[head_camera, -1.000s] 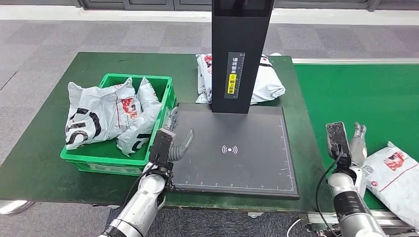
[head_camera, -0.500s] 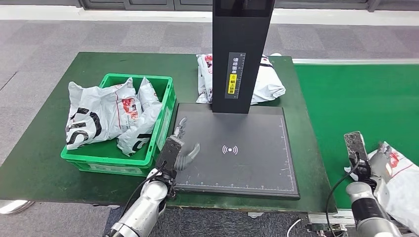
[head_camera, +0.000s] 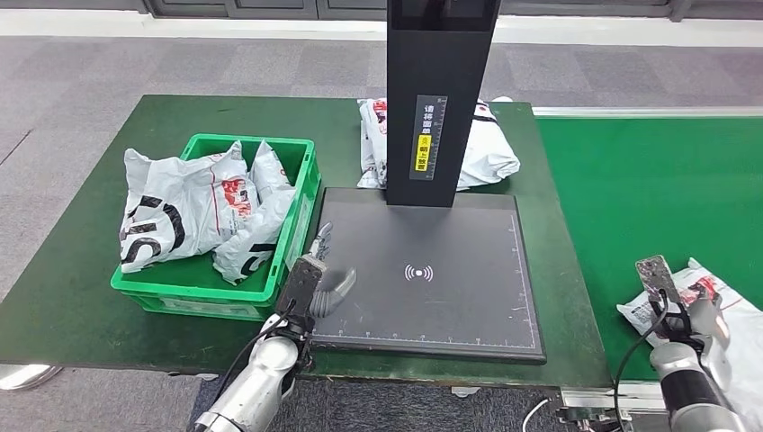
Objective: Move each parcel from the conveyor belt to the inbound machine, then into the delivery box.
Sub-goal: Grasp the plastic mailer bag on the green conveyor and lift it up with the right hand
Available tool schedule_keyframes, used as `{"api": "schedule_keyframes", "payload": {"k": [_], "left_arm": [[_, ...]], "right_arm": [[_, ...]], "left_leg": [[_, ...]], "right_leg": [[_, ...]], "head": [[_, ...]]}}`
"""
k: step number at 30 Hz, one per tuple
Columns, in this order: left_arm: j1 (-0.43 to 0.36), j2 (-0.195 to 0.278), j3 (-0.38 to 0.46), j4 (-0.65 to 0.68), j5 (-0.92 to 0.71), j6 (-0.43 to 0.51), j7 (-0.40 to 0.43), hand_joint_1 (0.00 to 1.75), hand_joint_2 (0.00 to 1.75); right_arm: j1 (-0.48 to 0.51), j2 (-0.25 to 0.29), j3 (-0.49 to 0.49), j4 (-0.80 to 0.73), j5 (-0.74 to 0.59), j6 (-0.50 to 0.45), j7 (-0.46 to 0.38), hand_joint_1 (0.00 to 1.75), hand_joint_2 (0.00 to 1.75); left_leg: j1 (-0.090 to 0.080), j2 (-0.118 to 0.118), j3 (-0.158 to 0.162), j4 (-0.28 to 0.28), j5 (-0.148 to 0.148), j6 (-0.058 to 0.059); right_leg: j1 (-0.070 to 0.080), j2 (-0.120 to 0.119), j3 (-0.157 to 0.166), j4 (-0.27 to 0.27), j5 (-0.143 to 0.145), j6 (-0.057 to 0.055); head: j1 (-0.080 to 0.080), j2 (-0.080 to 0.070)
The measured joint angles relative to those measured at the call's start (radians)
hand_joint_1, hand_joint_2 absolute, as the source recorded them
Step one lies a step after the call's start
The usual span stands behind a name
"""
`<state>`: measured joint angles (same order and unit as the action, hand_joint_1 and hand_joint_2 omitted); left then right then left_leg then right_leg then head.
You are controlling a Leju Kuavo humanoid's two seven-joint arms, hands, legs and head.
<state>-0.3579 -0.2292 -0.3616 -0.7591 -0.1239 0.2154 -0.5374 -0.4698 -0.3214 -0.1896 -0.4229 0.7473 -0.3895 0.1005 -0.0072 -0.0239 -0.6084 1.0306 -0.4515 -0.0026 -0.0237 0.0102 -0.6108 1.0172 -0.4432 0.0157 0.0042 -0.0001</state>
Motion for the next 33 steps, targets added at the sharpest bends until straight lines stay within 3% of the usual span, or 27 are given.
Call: {"api": "schedule_keyframes", "payload": {"k": [7,11,15,22,28,33], "left_arm": [[0.01,0.006,0.0,-0.007,-0.007,-0.004,0.001,0.0,1.75],[0.01,0.006,0.0,-0.007,-0.017,-0.022,0.003,0.0,1.75],[0.011,0.008,0.0,-0.007,-0.023,-0.031,0.004,0.0,1.75],[0.022,0.015,0.005,-0.016,-0.024,-0.034,0.009,0.0,1.75],[0.05,0.019,0.029,-0.058,-0.036,-0.027,0.028,0.0,1.75],[0.078,0.02,0.051,-0.102,-0.053,-0.006,0.035,0.0,1.75]], "right_arm": [[0.001,-0.029,0.0,0.017,0.087,0.159,0.052,0.0,1.75],[0.021,-0.031,0.0,0.018,0.126,0.315,0.005,1.75,1.75],[0.033,-0.032,0.0,0.018,0.141,0.386,-0.051,1.75,1.75],[0.02,-0.032,0.0,0.018,0.151,0.399,-0.073,1.75,1.75],[0.031,0.004,0.0,-0.031,0.128,0.203,-0.107,1.75,1.75],[0.09,0.068,0.0,-0.247,0.058,0.07,-0.15,1.75,1.75]], "left_leg": [[0.0,0.0,0.0,0.0,0.0,0.0],[0.0,0.0,0.0,0.0,0.0,0.0],[0.0,0.001,0.001,0.0,0.0,0.0],[0.001,0.002,0.003,0.0,0.0,0.0],[0.001,0.001,0.003,0.0,0.0,0.0],[0.001,0.0,0.002,0.0,0.001,0.0]], "right_leg": [[0.0,0.0,0.0,0.0,0.0,0.0],[0.0,0.0,0.0,0.0,0.0,0.0],[0.0,0.0,0.001,0.0,0.0,0.0],[0.001,0.001,0.003,0.0,0.0,0.0],[0.001,-0.001,0.004,0.0,0.0,0.0],[0.001,-0.001,0.003,0.001,0.0,0.0]], "head": [[0.0,0.0],[0.0,0.0],[0.0,0.0],[0.0,0.0],[0.0,0.0],[0.0,0.0]]}}
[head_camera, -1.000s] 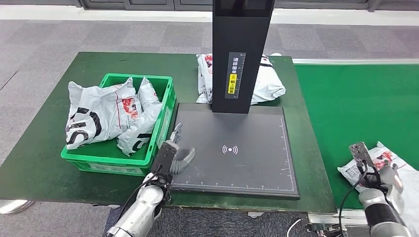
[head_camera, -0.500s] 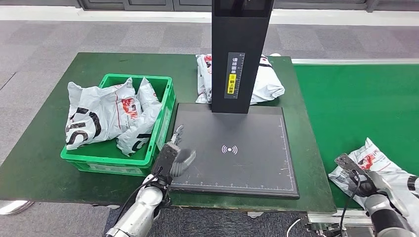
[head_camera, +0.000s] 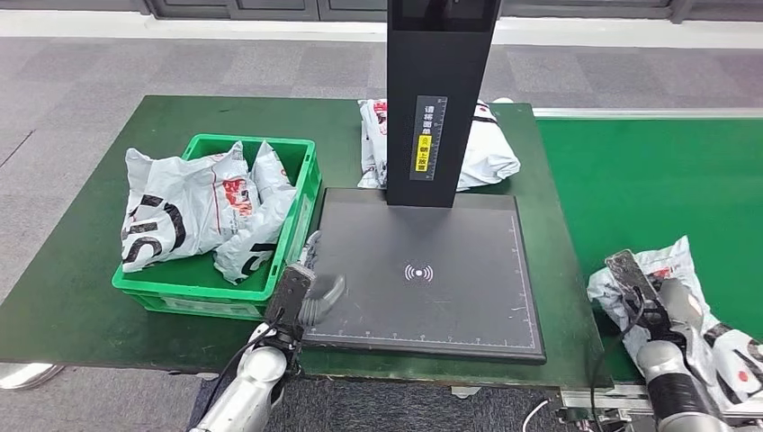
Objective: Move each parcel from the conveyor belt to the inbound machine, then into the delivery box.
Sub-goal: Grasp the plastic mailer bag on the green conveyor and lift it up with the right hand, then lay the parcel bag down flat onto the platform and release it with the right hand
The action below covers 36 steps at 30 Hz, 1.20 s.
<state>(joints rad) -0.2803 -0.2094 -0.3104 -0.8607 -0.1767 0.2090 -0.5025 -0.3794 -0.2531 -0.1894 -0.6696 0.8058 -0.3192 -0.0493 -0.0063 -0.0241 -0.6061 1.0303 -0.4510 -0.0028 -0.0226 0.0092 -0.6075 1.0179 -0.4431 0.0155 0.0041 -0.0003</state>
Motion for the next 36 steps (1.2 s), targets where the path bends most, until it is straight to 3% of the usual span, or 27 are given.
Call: {"api": "schedule_keyframes", "payload": {"k": [5,8,13,19,26,32,36], "left_arm": [[0.018,0.0,0.023,-0.043,-0.022,0.06,-0.009,0.0,1.75],[0.024,0.0,0.034,-0.071,-0.039,0.099,-0.009,0.0,1.75],[0.032,0.0,0.047,-0.098,-0.044,0.105,-0.008,0.0,1.75],[0.034,-0.001,0.06,-0.114,-0.07,0.165,-0.016,0.0,1.75],[0.02,-0.005,0.074,-0.137,-0.091,0.196,-0.017,0.0,1.75],[-0.01,-0.018,0.075,-0.125,-0.093,0.197,-0.025,0.0,1.75],[-0.048,-0.037,0.071,-0.105,-0.079,0.197,-0.029,0.0,1.75]], "right_arm": [[0.084,0.072,0.035,-0.287,0.018,-0.138,-0.041,1.75,1.75],[0.124,0.108,0.09,-0.446,0.019,-0.163,-0.047,1.75,1.75],[0.157,0.134,0.138,-0.588,0.012,-0.169,-0.041,1.75,1.75],[0.166,0.165,0.19,-0.663,-0.01,-0.158,-0.122,1.75,1.75],[0.124,0.237,0.4,-0.689,-0.018,-0.093,-0.088,1.75,1.75],[0.048,0.292,0.527,-0.659,-0.103,0.034,-0.087,1.75,1.75],[-0.027,0.352,0.594,-0.551,-0.191,0.12,-0.104,1.75,1.75]], "left_leg": [[0.0,0.0,-0.001,0.0,0.0,0.0],[0.0,0.002,-0.001,0.0,0.0,0.0],[0.0,0.001,-0.001,0.0,0.0,0.0],[0.001,0.003,-0.001,-0.001,0.0,-0.001],[0.003,0.001,-0.001,-0.001,0.002,-0.004],[0.003,0.002,-0.002,-0.001,0.003,-0.004],[0.003,0.001,-0.002,-0.001,0.004,-0.005]], "right_leg": [[0.0,0.0,-0.001,0.0,0.0,0.0],[0.0,0.001,-0.002,0.0,-0.001,0.0],[0.0,0.0,-0.002,0.0,-0.001,-0.001],[0.001,0.003,-0.002,0.001,0.0,-0.001],[0.003,0.003,-0.003,0.001,0.0,-0.003],[0.003,0.003,-0.004,0.001,0.001,-0.003],[0.003,0.003,-0.004,0.001,0.001,-0.003]], "head": [[0.0,0.0],[0.0,0.0],[0.0,0.0],[0.0,0.0],[0.0,0.0],[0.0,0.0],[0.0,0.0]]}}
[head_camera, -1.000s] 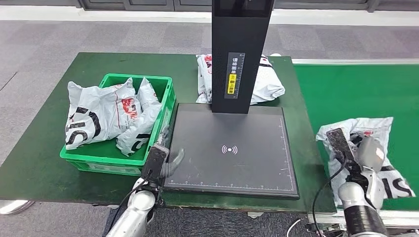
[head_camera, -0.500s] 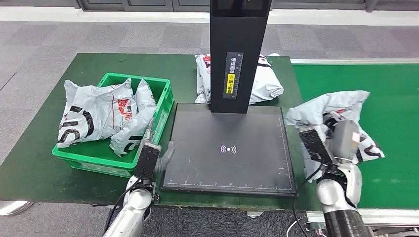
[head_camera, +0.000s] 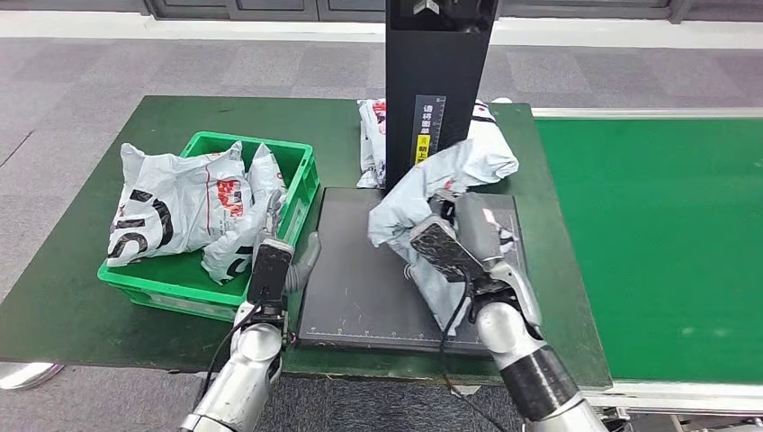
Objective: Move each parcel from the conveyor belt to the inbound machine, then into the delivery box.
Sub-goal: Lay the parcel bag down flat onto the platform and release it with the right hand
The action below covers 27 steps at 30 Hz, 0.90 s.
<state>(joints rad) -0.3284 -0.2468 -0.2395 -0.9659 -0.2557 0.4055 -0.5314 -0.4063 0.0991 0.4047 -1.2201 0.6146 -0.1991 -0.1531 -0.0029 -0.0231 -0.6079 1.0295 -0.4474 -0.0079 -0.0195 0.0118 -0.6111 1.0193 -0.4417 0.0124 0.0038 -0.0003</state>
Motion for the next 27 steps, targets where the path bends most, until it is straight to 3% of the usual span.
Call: {"api": "schedule_keyframes", "payload": {"k": [2,3,6,7,10,13,19,27], "left_arm": [[-0.018,-0.005,-0.003,0.011,0.007,-0.001,-0.005,0.0,1.75],[-0.026,-0.006,-0.005,0.017,0.012,-0.002,-0.009,0.0,1.75],[-0.052,-0.007,-0.014,0.035,0.025,-0.005,-0.021,0.0,1.75],[-0.06,-0.007,-0.019,0.042,0.031,-0.005,-0.026,0.0,1.75],[-0.075,-0.006,-0.032,0.059,0.049,0.0,-0.039,0.0,1.75],[-0.08,-0.005,-0.045,0.07,0.058,0.02,-0.049,0.0,1.75],[-0.078,0.003,-0.056,0.074,0.066,0.056,-0.063,0.0,1.75],[-0.081,0.007,-0.06,0.083,0.082,0.061,-0.105,0.0,1.75]], "right_arm": [[-0.039,0.02,0.023,0.071,-0.051,0.032,-0.029,1.74,1.75],[-0.056,0.028,0.034,0.106,-0.075,0.05,-0.041,1.38,1.75],[-0.094,0.043,0.065,0.197,-0.113,0.095,-0.056,0.07,1.75],[-0.102,0.045,0.076,0.223,-0.117,0.104,-0.055,0.0,1.31],[-0.112,0.047,0.1,0.291,-0.126,0.111,-0.055,0.0,0.0],[-0.109,0.045,0.114,0.342,-0.122,0.083,-0.057,0.0,0.0],[-0.067,0.045,0.119,0.363,-0.164,-0.077,-0.137,0.0,0.0],[-0.027,0.044,0.106,0.363,-0.268,-0.099,-0.246,0.0,0.0]], "left_leg": [[0.0,0.0,0.0,0.0,0.0,-0.001],[0.0,0.0,0.0,0.0,0.001,-0.001],[0.0,0.0,0.0,0.0,0.001,-0.001],[0.0,-0.001,0.0,0.0,0.001,-0.001],[0.0,-0.001,0.0,0.0,0.0,-0.001],[0.0,-0.001,0.0,0.0,0.0,-0.001],[0.0,0.0,-0.001,0.0,0.0,-0.001],[0.0,0.001,-0.001,0.0,0.0,-0.001]], "right_leg": [[0.0,0.0,0.0,0.0,0.0,0.0],[0.0,0.0,0.0,0.0,0.001,0.0],[0.0,0.0,0.0,0.0,0.001,0.0],[0.0,0.0,0.0,0.0,0.001,0.0],[0.0,0.0,0.0,0.0,0.001,0.0],[0.0,0.0,0.0,0.0,0.0,0.0],[0.0,0.001,-0.002,0.0,0.0,0.0],[0.0,0.001,-0.002,0.0,0.0,0.0]], "head": [[0.0,0.0],[0.0,0.0],[0.0,0.0],[0.0,0.0],[0.0,0.0],[0.0,0.0],[0.0,0.0],[0.0,0.0]]}}
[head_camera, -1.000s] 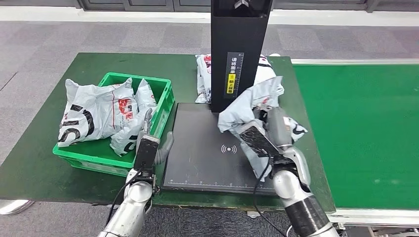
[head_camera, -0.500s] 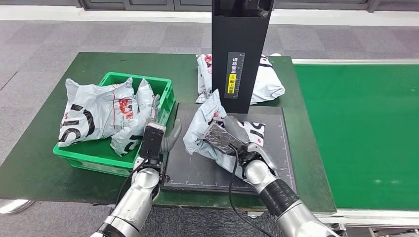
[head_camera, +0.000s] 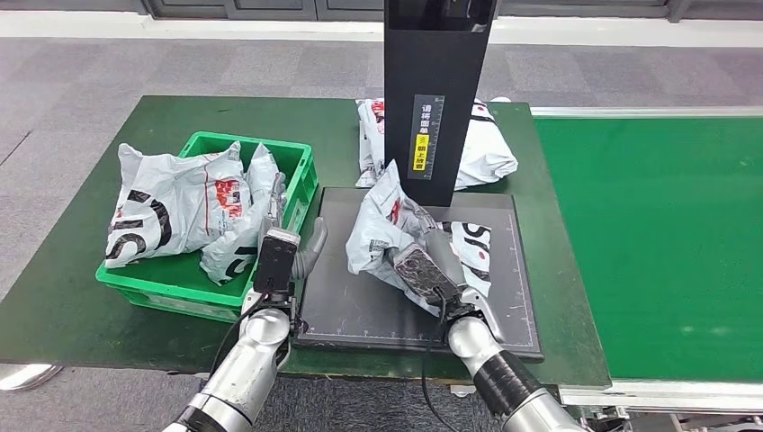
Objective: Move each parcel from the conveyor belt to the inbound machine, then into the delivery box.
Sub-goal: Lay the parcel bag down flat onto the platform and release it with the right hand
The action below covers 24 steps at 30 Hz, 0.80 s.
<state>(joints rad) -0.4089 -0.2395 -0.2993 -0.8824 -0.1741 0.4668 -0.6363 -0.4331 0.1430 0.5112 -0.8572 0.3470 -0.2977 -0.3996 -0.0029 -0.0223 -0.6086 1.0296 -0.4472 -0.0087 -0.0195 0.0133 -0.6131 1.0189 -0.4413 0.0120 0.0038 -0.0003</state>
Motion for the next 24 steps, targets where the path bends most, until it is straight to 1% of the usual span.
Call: {"api": "schedule_keyframes", "payload": {"k": [3,7,9,14,16,20,24], "left_arm": [[-0.011,0.001,-0.007,0.013,0.017,-0.001,-0.035,0.0,1.75],[-0.031,0.004,-0.019,0.034,0.041,-0.003,-0.06,0.0,1.75],[-0.042,0.006,-0.026,0.044,0.051,-0.003,-0.063,0.0,1.75],[-0.066,0.01,-0.047,0.063,0.061,-0.002,-0.064,0.0,1.75],[-0.072,0.01,-0.056,0.068,0.064,-0.001,-0.064,0.0,1.75],[-0.083,0.01,-0.076,0.077,0.073,-0.001,-0.064,0.0,1.75],[-0.097,0.01,-0.095,0.085,0.084,-0.003,-0.064,0.0,1.75]], "right_arm": [[0.004,-0.001,-0.011,0.0,-0.066,0.024,-0.046,0.0,0.0],[0.001,-0.006,-0.019,0.001,-0.132,0.087,-0.078,0.0,0.0],[-0.008,-0.009,-0.019,0.007,-0.149,0.105,-0.09,0.0,0.0],[-0.024,-0.015,-0.02,0.019,-0.183,0.095,-0.123,0.0,0.0],[-0.025,-0.018,-0.02,0.02,-0.204,0.104,-0.136,0.0,0.0],[-0.027,-0.026,-0.02,0.02,-0.234,0.143,-0.146,0.0,0.0],[-0.033,-0.036,-0.021,0.025,-0.297,0.221,-0.181,0.0,0.0]], "left_leg": [[0.0,0.0,0.0,0.0,0.0,0.0],[0.0,0.0,0.0,0.0,0.0,0.0],[0.0,0.0,0.0,0.0,0.0,0.0],[0.0,0.001,0.0,0.0,0.0,0.0],[0.0,0.001,0.0,0.0,0.0,0.0],[0.0,0.001,0.0,0.0,0.0,0.0],[0.0,0.0,0.0,0.0,0.0,0.0]], "right_leg": [[0.0,0.0,0.0,0.0,0.0,0.0],[0.0,0.001,0.0,0.0,0.0,0.0],[0.0,0.001,0.0,0.0,0.0,0.0],[0.0,0.001,0.0,0.0,0.0,0.0],[0.0,0.001,0.0,0.0,0.0,0.0],[0.0,0.001,0.0,0.0,0.0,0.0],[0.0,0.001,-0.001,0.0,0.0,0.0]], "head": [[0.0,0.0],[0.0,0.0],[0.0,0.0],[0.0,0.0],[0.0,0.0],[0.0,0.0],[0.0,0.0]]}}
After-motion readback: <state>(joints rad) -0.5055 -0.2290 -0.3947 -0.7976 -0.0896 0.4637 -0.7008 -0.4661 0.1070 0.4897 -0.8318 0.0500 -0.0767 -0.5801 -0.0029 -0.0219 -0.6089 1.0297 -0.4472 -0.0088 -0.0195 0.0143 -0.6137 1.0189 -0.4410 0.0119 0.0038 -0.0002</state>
